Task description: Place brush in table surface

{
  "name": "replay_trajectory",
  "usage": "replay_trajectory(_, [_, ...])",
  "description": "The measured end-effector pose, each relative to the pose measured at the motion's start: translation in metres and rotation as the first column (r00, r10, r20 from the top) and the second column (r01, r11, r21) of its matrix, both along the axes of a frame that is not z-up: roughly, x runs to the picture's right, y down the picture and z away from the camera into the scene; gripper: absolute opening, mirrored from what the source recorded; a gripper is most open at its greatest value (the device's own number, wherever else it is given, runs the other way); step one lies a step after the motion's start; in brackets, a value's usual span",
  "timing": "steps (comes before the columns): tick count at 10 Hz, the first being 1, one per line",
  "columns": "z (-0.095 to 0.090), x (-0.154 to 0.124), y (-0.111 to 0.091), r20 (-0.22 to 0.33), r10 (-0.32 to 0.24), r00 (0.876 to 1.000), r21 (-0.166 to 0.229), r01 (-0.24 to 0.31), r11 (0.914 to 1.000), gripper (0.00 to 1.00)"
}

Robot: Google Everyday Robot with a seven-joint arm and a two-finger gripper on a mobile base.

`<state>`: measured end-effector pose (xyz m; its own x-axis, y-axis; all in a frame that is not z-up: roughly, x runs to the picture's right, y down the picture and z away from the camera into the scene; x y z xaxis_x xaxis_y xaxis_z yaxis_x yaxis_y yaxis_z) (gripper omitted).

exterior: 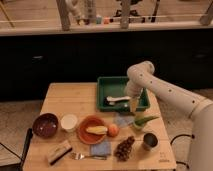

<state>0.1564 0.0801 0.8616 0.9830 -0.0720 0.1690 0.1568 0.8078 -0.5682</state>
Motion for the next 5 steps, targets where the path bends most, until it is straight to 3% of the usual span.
replay_trajectory(5, [0.018, -0.006, 0.001, 0.012, 0.041, 0.999, -0.011, -0.04, 0.9991, 0.8])
